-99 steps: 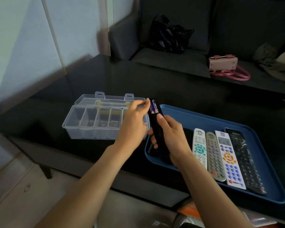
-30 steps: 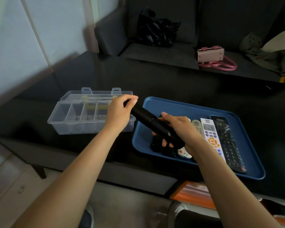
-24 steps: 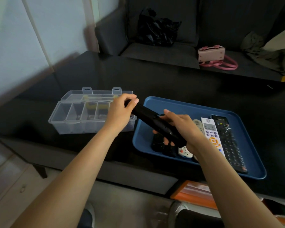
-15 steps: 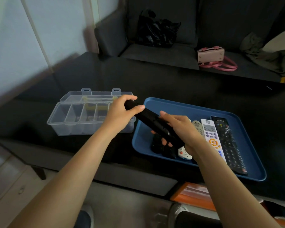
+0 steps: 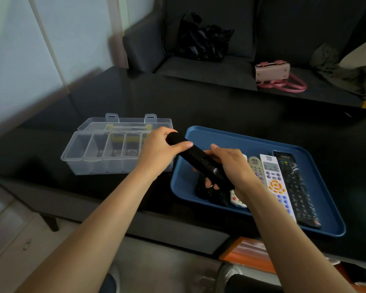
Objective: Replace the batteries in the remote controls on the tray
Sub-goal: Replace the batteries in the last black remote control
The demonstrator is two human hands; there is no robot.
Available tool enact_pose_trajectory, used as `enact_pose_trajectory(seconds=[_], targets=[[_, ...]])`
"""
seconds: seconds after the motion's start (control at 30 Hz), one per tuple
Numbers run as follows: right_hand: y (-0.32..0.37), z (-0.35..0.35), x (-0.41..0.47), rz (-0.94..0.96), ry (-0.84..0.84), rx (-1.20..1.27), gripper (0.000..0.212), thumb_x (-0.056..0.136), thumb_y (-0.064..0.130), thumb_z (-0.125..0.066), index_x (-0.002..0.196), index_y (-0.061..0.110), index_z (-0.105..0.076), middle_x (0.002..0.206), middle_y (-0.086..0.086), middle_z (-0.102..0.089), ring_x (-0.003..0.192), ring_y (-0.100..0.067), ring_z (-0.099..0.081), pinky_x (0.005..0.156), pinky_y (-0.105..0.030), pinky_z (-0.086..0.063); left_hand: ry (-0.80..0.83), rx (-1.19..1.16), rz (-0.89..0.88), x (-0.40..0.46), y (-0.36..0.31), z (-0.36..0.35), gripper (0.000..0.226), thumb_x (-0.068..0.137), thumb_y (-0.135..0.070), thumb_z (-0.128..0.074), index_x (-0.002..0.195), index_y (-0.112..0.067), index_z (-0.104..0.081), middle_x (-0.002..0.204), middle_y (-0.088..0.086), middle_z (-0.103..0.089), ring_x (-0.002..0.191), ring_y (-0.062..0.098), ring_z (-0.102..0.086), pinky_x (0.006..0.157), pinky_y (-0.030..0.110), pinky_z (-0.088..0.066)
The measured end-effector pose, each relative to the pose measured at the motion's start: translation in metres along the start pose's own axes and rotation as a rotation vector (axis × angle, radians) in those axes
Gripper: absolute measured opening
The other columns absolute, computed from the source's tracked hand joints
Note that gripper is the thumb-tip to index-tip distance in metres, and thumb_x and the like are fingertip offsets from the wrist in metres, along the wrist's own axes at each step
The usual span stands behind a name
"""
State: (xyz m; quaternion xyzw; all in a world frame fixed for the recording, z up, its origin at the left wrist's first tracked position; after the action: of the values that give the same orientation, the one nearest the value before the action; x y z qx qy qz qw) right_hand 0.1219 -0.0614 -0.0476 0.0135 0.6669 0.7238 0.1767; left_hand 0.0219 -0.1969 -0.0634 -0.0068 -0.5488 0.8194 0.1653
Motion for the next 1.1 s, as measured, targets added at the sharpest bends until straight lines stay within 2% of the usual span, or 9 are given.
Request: enact_pose_trajectory(seconds=[0.1, 0.27, 0.43, 0.53, 0.63, 0.7, 0.83, 1.1], targets=[[0.002, -0.0008, -0.0023, 0.014, -0.02, -0.014, 0.038, 0.102, 0.028, -0.037, 0.098, 0.006, -0.068, 0.078, -0.018, -0.073, 0.04, -0.02, -0.056, 0.036, -0.022, -0.042, 0.005, -0.038, -0.004, -0.0006, -0.0021, 0.0016, 0.04, 0.071, -0.028, -0.078, 0.105, -0.016, -0.061, 0.098, -0.006, -0.063, 0.09, 0.003, -0.058, 0.071, 0.01, -0.042], [0.0019, 0.0007, -0.0005, 0.069, -0.057, -0.177, 0.042, 0.101, 0.032, -0.04, 0.095, 0.002, -0.068, 0.071, -0.029, -0.066, 0.042, -0.022, -0.056, 0.039, -0.024, -0.044, 0.152, 0.031, -0.108, -0.0039, -0.0066, 0.0028, 0.035, 0.074, -0.03, -0.076, 0.105, -0.022, -0.062, 0.103, -0.008, -0.063, 0.095, 0.003, -0.058, 0.083, 0.019, -0.044], [0.0029, -0.0023, -0.0032, 0.044, -0.015, -0.052, 0.039, 0.102, 0.029, -0.038, 0.1, 0.003, -0.067, 0.078, -0.013, -0.073, 0.043, -0.021, -0.056, 0.039, -0.024, -0.044, 0.072, 0.035, -0.093, -0.0022, -0.0051, 0.0005, 0.036, 0.076, -0.031, -0.073, 0.109, -0.019, -0.064, 0.102, -0.009, -0.062, 0.093, 0.001, -0.055, 0.076, 0.01, -0.04], [0.0037, -0.0023, -0.0044, 0.012, 0.0, 0.016, 0.038, 0.103, 0.026, -0.035, 0.106, 0.003, -0.065, 0.083, -0.015, -0.074, 0.045, -0.021, -0.057, 0.04, -0.023, -0.045, 0.067, 0.047, -0.087, -0.0005, -0.0063, 0.0003, 0.035, 0.077, -0.03, -0.072, 0.109, -0.019, -0.064, 0.1, -0.01, -0.061, 0.091, 0.0, -0.053, 0.074, 0.009, -0.039], [0.0055, -0.0011, -0.0048, -0.01, 0.039, 0.036, 0.036, 0.102, 0.025, -0.035, 0.107, 0.004, -0.064, 0.086, -0.013, -0.074, 0.047, -0.019, -0.059, 0.041, -0.023, -0.046, 0.083, 0.006, -0.051, 0.0028, -0.0053, 0.0034, 0.038, 0.076, -0.029, -0.073, 0.111, -0.016, -0.064, 0.103, -0.005, -0.064, 0.098, 0.007, -0.058, 0.083, 0.02, -0.048], [0.005, -0.0016, -0.0045, -0.001, 0.063, 0.02, 0.033, 0.101, 0.026, -0.04, 0.103, 0.004, -0.066, 0.087, -0.011, -0.075, 0.049, -0.018, -0.06, 0.042, -0.022, -0.046, 0.073, 0.006, -0.032, 0.0026, -0.005, 0.0033, 0.043, 0.074, -0.031, -0.075, 0.112, -0.015, -0.063, 0.104, -0.004, -0.064, 0.099, 0.009, -0.058, 0.088, 0.025, -0.048], [0.0021, -0.0015, -0.0035, 0.055, 0.059, -0.026, 0.027, 0.098, 0.027, -0.05, 0.099, 0.009, -0.069, 0.089, -0.007, -0.075, 0.052, -0.017, -0.06, 0.044, -0.021, -0.047, -0.007, -0.011, -0.04, -0.0015, -0.0063, -0.0015, 0.036, 0.072, -0.031, -0.078, 0.101, -0.017, -0.063, 0.089, -0.011, -0.063, 0.087, 0.001, -0.058, 0.076, 0.013, -0.045], [0.0007, -0.0036, -0.0028, 0.066, 0.1, 0.014, 0.023, 0.098, 0.016, -0.049, 0.113, 0.009, -0.064, 0.093, -0.009, -0.074, 0.059, -0.02, -0.066, 0.047, -0.023, -0.049, 0.005, -0.083, -0.036, -0.0004, -0.009, 0.0051, 0.026, 0.073, -0.023, -0.078, 0.095, -0.017, -0.065, 0.092, -0.007, -0.067, 0.086, 0.002, -0.061, 0.073, 0.012, -0.046]])
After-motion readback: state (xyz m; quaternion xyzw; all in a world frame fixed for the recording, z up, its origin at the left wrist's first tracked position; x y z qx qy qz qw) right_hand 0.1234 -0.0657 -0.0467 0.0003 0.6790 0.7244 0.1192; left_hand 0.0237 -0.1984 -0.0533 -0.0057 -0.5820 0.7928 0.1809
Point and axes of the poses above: each hand's wrist, its own x-axis towards the middle knuckle, its own z-axis out of the back of the hand, y = z × x, the point moved 1 cm from there along x, towards the middle knuckle
